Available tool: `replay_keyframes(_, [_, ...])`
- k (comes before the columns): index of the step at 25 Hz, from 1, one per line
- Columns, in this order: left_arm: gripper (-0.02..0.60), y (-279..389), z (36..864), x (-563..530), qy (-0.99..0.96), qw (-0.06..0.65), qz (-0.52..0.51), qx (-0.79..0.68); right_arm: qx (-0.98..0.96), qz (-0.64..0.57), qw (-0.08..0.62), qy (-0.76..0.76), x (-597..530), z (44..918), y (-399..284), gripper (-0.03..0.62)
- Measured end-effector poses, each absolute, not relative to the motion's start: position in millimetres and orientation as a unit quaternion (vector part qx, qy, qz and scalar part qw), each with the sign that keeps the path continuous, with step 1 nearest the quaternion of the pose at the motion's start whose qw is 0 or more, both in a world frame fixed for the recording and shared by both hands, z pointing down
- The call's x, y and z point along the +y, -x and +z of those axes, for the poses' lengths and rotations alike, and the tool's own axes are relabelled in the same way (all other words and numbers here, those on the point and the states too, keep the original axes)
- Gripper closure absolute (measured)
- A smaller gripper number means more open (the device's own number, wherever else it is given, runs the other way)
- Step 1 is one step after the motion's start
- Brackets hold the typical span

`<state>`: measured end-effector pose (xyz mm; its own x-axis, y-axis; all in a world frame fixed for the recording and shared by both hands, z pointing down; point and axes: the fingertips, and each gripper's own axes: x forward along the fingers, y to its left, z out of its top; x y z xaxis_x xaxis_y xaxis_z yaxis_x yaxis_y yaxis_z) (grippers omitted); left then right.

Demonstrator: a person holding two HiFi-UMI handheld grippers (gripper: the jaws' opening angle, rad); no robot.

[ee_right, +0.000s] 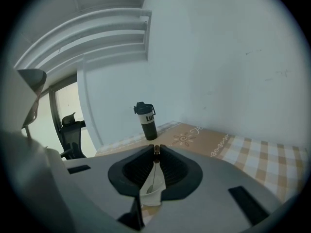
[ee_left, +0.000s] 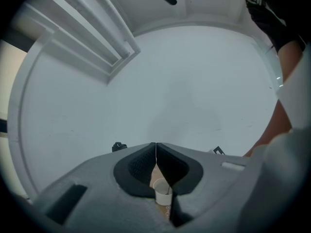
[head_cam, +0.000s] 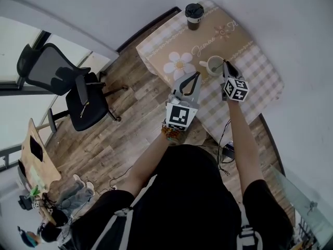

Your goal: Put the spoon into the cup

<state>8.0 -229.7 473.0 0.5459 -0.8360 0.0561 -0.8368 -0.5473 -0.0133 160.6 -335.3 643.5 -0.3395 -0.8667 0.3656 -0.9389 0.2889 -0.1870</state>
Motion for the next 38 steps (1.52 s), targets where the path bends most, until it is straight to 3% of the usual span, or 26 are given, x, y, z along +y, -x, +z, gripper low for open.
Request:
replay_keyframes(9, [0.565, -19, 472, -232, -0.885, 0.007, 0.026, -0.465, -0.801, 0.171, 0.179, -0.545, -318, 659, -166, 0.556])
replay_keyframes(15, [0.565, -32, 467, -228, -0.893, 0.002, 0.025, -0.449, -0.802, 0.195, 0.194, -0.530, -303, 665, -180, 0.546])
replay_keyframes(23, [0.565, -44, 460, -222, -0.901, -0.009, 0.019, -0.433, -0.815, 0.169, 0.164, -0.529, -280, 623, -198, 0.546])
replay_keyframes(38, [0.565, -78, 401, -239, -0.910, -0.054, -0.023, -0.410, -0.810, 0.021, 0.074, -0.582, -267, 451, -206, 0.546])
